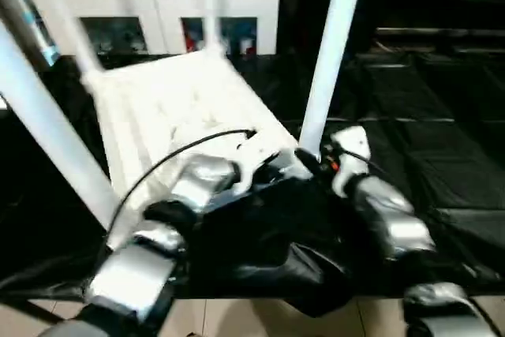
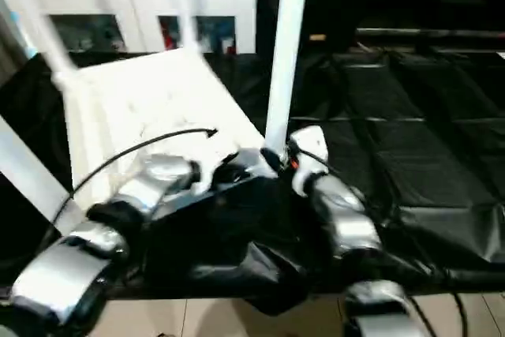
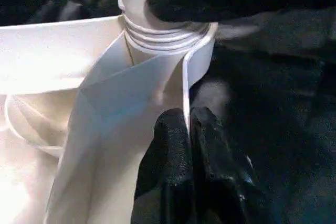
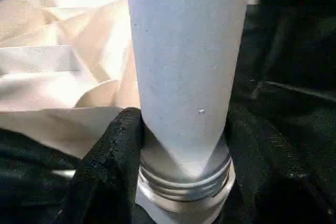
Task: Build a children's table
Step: Rotate leg to tighten
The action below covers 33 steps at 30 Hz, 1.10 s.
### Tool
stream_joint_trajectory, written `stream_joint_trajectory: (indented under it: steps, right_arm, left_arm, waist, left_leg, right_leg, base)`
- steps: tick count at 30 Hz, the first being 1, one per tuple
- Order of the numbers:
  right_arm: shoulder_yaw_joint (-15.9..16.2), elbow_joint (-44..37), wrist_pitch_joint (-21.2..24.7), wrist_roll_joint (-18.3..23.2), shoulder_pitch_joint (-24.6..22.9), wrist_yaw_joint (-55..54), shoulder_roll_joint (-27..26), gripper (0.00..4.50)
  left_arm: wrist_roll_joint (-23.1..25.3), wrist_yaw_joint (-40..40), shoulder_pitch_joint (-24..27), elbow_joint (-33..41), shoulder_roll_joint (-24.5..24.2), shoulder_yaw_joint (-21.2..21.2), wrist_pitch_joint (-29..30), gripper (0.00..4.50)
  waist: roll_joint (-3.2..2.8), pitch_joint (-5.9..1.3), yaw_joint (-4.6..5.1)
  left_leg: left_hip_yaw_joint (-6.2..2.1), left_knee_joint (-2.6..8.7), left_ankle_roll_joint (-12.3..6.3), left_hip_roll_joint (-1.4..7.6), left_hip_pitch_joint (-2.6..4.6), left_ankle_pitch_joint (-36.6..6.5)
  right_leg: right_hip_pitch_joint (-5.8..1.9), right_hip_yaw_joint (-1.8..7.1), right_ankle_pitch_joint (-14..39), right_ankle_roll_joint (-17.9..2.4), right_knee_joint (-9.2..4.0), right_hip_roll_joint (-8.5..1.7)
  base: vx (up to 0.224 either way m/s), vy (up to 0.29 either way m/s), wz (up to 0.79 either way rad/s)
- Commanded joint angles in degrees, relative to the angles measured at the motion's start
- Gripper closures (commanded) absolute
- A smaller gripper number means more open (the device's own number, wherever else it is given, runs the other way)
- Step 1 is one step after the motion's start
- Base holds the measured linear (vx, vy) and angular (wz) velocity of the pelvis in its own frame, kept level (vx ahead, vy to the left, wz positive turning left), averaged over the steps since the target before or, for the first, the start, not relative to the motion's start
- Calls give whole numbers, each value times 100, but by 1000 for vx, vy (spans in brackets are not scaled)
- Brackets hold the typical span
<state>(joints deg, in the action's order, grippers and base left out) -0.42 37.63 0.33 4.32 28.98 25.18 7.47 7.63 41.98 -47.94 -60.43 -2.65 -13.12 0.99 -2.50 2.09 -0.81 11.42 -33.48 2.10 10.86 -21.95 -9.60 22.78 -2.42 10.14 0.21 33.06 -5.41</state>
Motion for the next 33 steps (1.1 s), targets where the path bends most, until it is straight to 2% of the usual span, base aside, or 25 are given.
stream_joint_trajectory:
  steps: [1,3,4,5,7,10,12,13,14,17,18,20,24,27,30,33]
  right_arm:
    - [689,211,-40,-270,22,273,-294,239]
    - [708,177,-153,-250,11,457,-225,239]
    - [684,152,-199,-212,3,541,-189,186]
    - [577,35,-228,-24,-20,889,-28,173]
    - [561,-21,-259,12,-27,1046,77,167]
    - [556,-184,-209,97,-65,1682,382,156]
    - [635,-353,-140,199,-132,2429,733,156]
    - [635,-353,-140,199,-132,2429,733,156]
    - [638,-429,-57,314,-138,2817,922,156]
    - [638,-447,22,411,-96,3247,1131,156]
    - [638,-447,31,419,-89,3333,1167,156]
    - [664,-429,53,418,-72,3520,1244,156]
    - [702,-381,69,390,-50,3745,1333,156]
    - [772,-405,100,390,-67,3884,1374,156]
    - [809,-385,81,384,-63,3945,1381,189]
    - [856,-379,32,332,-74,3996,1393,191]
  left_arm:
    - [13,29,-66,-116,424,-148,-131,450]
    - [2,58,-73,-120,394,-141,-169,450]
    - [-4,94,-72,-121,370,-143,-199,450]
    - [-27,300,-40,-92,265,-151,-298,450]
    - [-41,420,-24,-74,205,-151,-339,450]
    - [-68,787,19,-13,24,-126,-455,450]
    - [-172,1303,89,92,-161,-108,-566,450]
    - [-172,1303,89,92,-161,-108,-566,450]
    - [-262,1786,155,195,-292,-128,-635,450]
    - [-321,2423,251,323,-494,-205,-762,450]
    - [-328,2541,270,345,-533,-218,-785,450]
    - [-367,2755,297,387,-619,-218,-814,450]
    - [-380,2919,280,370,-748,-181,-847,450]
    - [-356,2979,274,345,-807,-151,-878,450]
    - [-345,2980,267,335,-831,-132,-897,450]
    - [-344,2942,247,290,-838,-117,-917,450]
  waist:
    - [58,-264,19]
    - [64,-262,31]
    - [65,-261,42]
    - [87,-262,41]
    - [83,-269,14]
    - [97,-304,-2]
    - [105,-325,-39]
    - [103,-329,-54]
    - [98,-354,-130]
    - [99,-362,-191]
    - [78,-371,-221]
    - [86,-367,-272]
    - [93,-340,-317]
    - [105,-325,-309]
    - [110,-335,-317]
    - [114,-340,-320]
  left_leg:
    - [-170,501,11,177,131,-2532]
    - [-159,489,-27,170,147,-2614]
    - [-159,489,-68,171,138,-2631]
    - [-156,488,-96,169,137,-2625]
    - [-147,476,-165,179,139,-2546]
    - [-129,458,-280,184,91,-2142]
    - [-108,428,-458,195,65,-1754]
    - [-106,419,-511,194,58,-1663]
    - [-78,380,-664,209,69,-1322]
    - [-58,359,-782,225,56,-1042]
    - [-50,350,-797,244,83,-987]
    - [-41,354,-773,253,102,-1001]
    - [-53,397,-577,263,111,-1260]
    - [-53,415,-460,260,118,-1405]
    - [-54,407,-438,256,116,-1345]
    - [-50,392,-494,249,108,-1220]
  right_leg:
    - [-105,105,2520,-851,-537,-254]
    - [-88,107,2537,-883,-545,-256]
    - [-94,112,2512,-914,-546,-255]
    - [-101,109,2516,-912,-550,-253]
    - [-107,121,2415,-949,-543,-264]
    - [-165,134,1930,-1082,-484,-275]
    - [-212,131,1381,-1256,-424,-276]
    - [-229,126,1264,-1296,-409,-277]
    - [-243,114,799,-1433,-355,-269]
    - [-250,98,448,-1578,-293,-266]
    - [-228,102,308,-1651,-278,-265]
    - [-222,104,284,-1694,-266,-264]
    - [-220,110,714,-1603,-288,-274]
    - [-215,119,951,-1532,-319,-276]
    - [-220,125,911,-1516,-309,-283]
    - [-225,121,745,-1546,-293,-279]
  base:
    - [0,0,0]
    - [0,0,0]
    - [0,0,0]
    - [0,0,0]
    - [0,0,0]
    - [0,0,0]
    - [0,0,0]
    - [51,-11,0]
    - [68,-22,-1]
    - [0,0,0]
    - [0,0,0]
    - [0,0,0]
    - [0,0,0]
    - [0,0,0]
    - [0,0,0]
    - [0,0,0]
